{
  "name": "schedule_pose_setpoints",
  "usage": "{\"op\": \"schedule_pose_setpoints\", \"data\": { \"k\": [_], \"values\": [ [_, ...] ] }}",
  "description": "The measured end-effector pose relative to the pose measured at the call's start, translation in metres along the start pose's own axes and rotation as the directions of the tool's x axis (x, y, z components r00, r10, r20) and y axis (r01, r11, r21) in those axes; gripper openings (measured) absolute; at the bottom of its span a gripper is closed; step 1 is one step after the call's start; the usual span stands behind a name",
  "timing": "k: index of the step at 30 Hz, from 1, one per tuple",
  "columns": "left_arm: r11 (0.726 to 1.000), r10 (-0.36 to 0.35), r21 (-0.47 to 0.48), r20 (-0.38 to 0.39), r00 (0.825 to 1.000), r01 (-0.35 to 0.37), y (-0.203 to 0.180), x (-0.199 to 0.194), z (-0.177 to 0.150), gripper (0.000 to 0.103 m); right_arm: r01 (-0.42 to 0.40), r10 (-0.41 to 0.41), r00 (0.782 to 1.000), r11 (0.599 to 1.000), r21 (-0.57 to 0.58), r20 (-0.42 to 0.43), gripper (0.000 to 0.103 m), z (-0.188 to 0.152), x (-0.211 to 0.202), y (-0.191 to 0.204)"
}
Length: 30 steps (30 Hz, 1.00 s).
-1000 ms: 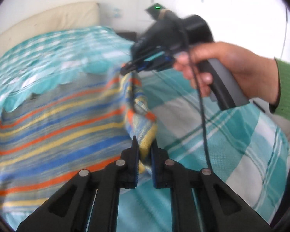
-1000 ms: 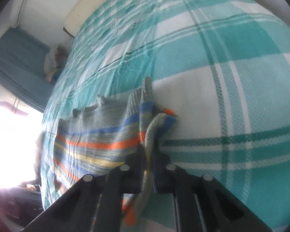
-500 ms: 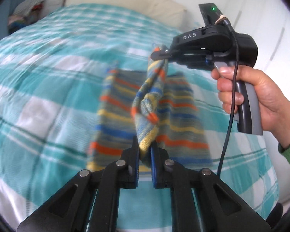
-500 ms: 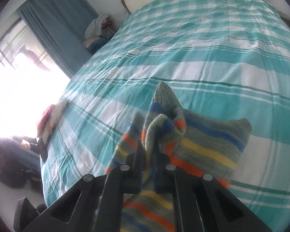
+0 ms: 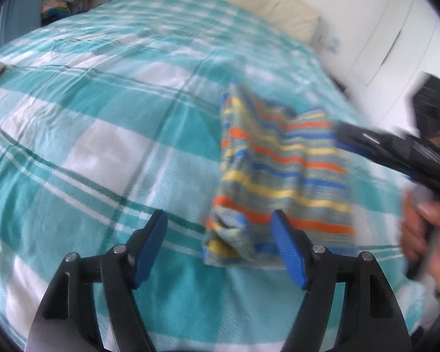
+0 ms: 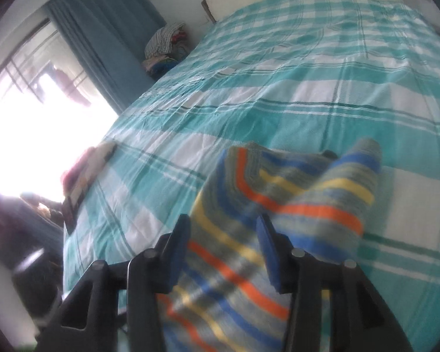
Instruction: Fold small clothes
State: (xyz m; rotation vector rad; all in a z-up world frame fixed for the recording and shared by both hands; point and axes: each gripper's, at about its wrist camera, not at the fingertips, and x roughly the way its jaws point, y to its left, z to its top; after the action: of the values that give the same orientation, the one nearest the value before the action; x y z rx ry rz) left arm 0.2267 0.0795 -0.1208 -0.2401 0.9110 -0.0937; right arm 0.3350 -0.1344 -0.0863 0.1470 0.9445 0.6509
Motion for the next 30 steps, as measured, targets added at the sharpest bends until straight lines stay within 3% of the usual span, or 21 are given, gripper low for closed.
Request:
{"op": "schedule_pose_setpoints", "data": {
  "k": [2,3,5,6,8,9,12,20,30],
  "values": [
    [0.997,0.077,-0.006,-0.075,0.994,-0.078,0.011,0.016,0.001,0.071,-0.03,0.028,0.999,0.998,-0.051,-0.036,0.047,-0.037,-0.012,0.009],
    [0.998,0.068,-0.011,-0.081,0.994,-0.069,0.014,0.017,0.0,0.072,-0.046,0.042,0.997,0.998,-0.052,-0.072,0.047,-0.057,-0.011,0.01],
    [0.997,0.079,-0.002,-0.074,0.994,-0.08,0.017,0.004,-0.004,0.076,-0.001,-0.011,0.98,0.998,-0.056,-0.201,0.047,-0.097,0.004,0.011],
    [0.996,0.085,-0.001,-0.069,0.994,-0.085,0.019,-0.004,-0.005,0.081,0.047,-0.065,0.976,0.995,-0.091,-0.207,0.047,-0.116,0.001,0.014],
    [0.994,0.107,0.013,-0.034,0.994,-0.107,0.02,-0.024,-0.008,0.084,0.123,-0.142,0.984,0.979,-0.164,-0.111,0.049,-0.137,-0.026,0.028],
    [0.992,0.124,0.03,-0.019,0.992,-0.124,0.018,-0.032,-0.008,0.088,0.144,-0.161,0.983,0.974,-0.173,-0.086,0.056,-0.143,-0.037,0.033],
    [0.983,0.162,0.086,0.033,0.986,-0.165,0.01,-0.056,-0.014,0.09,0.186,-0.189,0.982,0.97,-0.159,-0.001,0.068,-0.16,-0.067,0.043],
    [0.959,0.211,0.166,0.117,0.971,-0.228,-0.01,-0.078,-0.01,0.093,0.247,-0.247,0.969,0.964,-0.099,0.007,0.069,-0.182,-0.08,0.041],
    [0.955,0.219,0.179,0.123,0.968,-0.238,-0.013,-0.078,-0.005,0.094,0.268,-0.268,0.963,0.959,-0.089,0.008,0.069,-0.187,-0.082,0.039]
  ]
}}
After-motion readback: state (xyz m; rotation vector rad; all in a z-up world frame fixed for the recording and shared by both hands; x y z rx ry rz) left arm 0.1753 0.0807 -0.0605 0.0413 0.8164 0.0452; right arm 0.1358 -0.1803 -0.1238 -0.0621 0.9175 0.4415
